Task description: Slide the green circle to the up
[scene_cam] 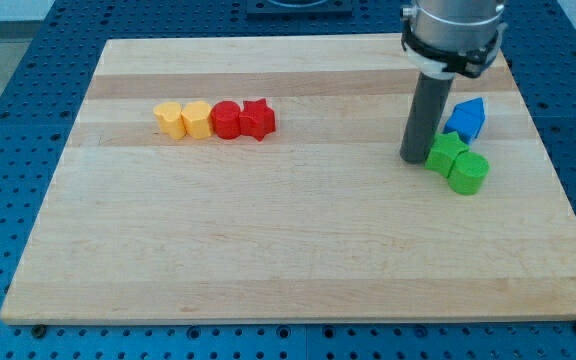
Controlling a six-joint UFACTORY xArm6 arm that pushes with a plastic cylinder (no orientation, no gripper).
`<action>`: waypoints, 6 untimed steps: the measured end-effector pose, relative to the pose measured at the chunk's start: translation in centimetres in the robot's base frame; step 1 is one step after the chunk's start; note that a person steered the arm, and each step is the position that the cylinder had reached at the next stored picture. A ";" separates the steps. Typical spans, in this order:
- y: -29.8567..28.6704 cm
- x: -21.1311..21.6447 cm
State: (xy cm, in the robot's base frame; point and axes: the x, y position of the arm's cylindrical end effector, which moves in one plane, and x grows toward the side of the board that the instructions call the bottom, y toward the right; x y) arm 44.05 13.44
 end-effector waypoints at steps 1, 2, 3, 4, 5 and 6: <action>0.0 3.1; 0.1 5.2; 2.7 6.1; 5.4 6.1; 6.7 6.0; 6.9 5.4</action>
